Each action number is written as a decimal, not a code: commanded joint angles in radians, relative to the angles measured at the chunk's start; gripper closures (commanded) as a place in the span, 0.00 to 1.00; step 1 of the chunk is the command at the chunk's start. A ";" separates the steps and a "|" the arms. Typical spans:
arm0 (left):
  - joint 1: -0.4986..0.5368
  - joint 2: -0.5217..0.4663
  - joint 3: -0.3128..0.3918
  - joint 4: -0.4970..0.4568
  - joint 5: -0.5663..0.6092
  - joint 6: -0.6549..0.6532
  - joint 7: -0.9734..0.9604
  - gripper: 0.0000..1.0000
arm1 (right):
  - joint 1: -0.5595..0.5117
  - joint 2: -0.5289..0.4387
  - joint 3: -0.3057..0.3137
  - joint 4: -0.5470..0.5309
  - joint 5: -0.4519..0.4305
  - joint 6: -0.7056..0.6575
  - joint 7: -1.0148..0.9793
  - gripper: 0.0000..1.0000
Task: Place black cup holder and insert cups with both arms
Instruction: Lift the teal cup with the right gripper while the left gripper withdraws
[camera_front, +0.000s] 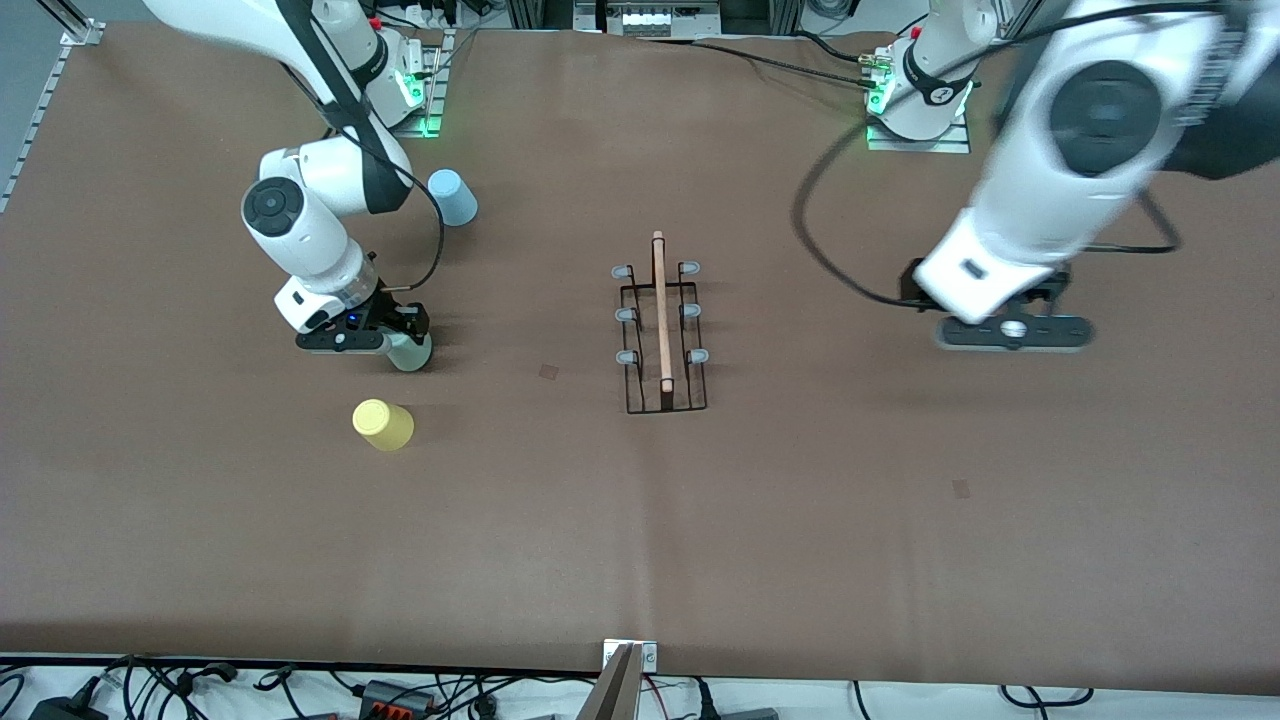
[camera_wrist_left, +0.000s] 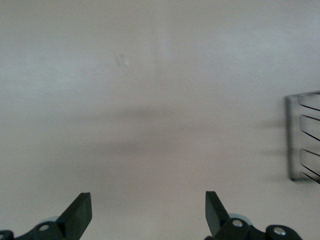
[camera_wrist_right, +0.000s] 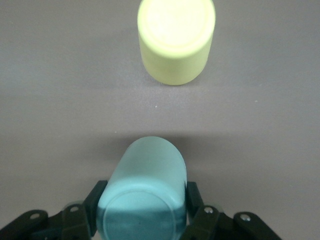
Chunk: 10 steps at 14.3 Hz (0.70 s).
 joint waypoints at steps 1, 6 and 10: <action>0.015 -0.111 0.132 -0.082 -0.136 -0.010 0.198 0.00 | 0.008 -0.178 0.033 -0.009 0.000 -0.170 0.067 0.88; -0.144 -0.277 0.423 -0.303 -0.127 0.125 0.363 0.00 | 0.008 -0.213 0.277 0.120 0.000 -0.273 0.555 0.88; -0.137 -0.278 0.428 -0.284 -0.133 0.153 0.357 0.00 | 0.130 -0.070 0.317 0.367 -0.002 -0.401 0.889 0.88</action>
